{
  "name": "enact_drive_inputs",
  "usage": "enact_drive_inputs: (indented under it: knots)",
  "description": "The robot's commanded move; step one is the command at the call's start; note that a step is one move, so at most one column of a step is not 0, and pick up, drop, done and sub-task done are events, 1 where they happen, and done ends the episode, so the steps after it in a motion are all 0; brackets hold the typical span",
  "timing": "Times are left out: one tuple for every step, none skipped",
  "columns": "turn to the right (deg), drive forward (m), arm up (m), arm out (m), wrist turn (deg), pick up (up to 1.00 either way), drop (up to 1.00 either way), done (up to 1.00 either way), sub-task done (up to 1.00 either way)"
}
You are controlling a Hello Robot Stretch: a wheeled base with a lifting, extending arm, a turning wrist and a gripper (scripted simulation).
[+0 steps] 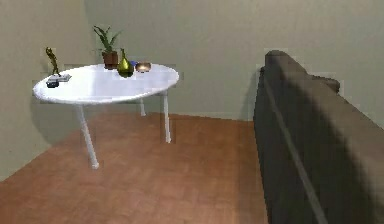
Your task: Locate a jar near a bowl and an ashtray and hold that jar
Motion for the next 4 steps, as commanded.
enact_drive_inputs:
  knots:
    - [-24.0, 0.00, 0.00, 0.00, 0.0, 0.00, 0.00, 0.00, 0.00]
    - [0.0, 1.00, 0.00, 0.00, 0.0, 0.00, 0.00, 0.00, 0.00]
    - [-6.0, 0.00, 0.00, 0.00, 0.0, 0.00, 0.00, 0.00, 0.00]
    - [0.0, 0.35, 0.00, 0.00, 0.0, 0.00, 0.00, 0.00, 0.00]
